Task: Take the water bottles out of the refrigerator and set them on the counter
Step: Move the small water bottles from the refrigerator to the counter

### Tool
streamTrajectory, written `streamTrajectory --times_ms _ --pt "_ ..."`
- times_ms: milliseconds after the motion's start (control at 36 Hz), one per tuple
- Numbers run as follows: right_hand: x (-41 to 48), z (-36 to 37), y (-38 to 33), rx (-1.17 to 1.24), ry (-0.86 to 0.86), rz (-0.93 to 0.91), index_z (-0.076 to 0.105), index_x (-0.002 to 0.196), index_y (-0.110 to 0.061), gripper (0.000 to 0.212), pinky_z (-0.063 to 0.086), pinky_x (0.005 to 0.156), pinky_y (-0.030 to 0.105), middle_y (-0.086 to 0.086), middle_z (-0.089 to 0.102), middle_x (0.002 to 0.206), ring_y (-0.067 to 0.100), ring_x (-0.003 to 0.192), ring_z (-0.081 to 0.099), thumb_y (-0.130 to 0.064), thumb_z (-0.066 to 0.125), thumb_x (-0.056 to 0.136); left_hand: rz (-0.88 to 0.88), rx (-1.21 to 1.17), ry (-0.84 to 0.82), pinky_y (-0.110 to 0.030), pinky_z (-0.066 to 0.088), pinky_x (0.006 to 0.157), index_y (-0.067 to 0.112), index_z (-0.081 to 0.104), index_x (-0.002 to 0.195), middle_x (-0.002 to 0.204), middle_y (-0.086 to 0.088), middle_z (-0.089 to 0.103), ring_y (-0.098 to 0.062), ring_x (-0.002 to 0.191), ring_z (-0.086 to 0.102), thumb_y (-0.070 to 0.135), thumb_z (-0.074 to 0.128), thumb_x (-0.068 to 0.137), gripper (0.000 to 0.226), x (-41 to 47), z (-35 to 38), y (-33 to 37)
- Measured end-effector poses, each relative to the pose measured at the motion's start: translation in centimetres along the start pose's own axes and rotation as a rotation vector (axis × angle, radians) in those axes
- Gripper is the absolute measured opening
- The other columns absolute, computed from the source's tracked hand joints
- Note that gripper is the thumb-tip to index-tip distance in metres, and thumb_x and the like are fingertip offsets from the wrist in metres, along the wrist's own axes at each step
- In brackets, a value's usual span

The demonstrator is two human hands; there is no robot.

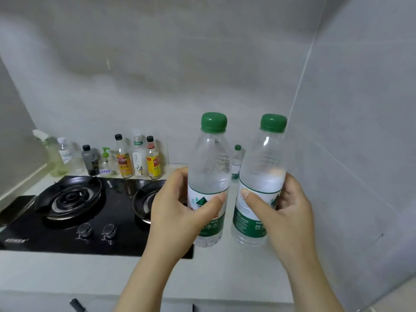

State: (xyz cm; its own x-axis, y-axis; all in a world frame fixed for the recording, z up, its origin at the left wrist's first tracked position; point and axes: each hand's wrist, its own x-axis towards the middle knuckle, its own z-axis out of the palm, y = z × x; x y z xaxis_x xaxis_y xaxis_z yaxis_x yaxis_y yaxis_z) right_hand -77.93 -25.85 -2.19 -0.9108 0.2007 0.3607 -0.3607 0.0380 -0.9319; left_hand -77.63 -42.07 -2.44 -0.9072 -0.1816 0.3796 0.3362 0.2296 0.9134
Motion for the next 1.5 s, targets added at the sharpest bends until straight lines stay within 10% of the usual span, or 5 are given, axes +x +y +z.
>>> streamTrajectory --times_ms 972,1500 --pt "21.2 -3.1 14.2 -0.067 -0.078 0.153 0.062 0.092 -0.039 0.045 0.053 0.064 0.014 -0.020 0.073 0.089 -0.001 0.083 0.069 -0.006 0.082 0.069 -0.146 0.097 0.066 -0.037 0.059 0.078 0.032 0.061 0.096 0.090 0.017 0.072 -0.005 0.085 0.069 0.038 0.082 0.057 0.045 17.1 13.7 -10.2" --pt "28.0 -1.2 23.3 -0.191 0.005 0.284 0.061 0.107 -0.032 0.054 0.056 0.082 0.035 -0.012 0.072 0.099 0.006 0.091 0.069 -0.006 0.084 0.066 -0.276 0.187 -0.073 -0.008 0.047 0.066 0.034 0.059 0.094 0.085 0.020 0.069 0.005 0.081 0.062 0.028 0.084 0.066 0.038 24.6 16.9 -19.4"
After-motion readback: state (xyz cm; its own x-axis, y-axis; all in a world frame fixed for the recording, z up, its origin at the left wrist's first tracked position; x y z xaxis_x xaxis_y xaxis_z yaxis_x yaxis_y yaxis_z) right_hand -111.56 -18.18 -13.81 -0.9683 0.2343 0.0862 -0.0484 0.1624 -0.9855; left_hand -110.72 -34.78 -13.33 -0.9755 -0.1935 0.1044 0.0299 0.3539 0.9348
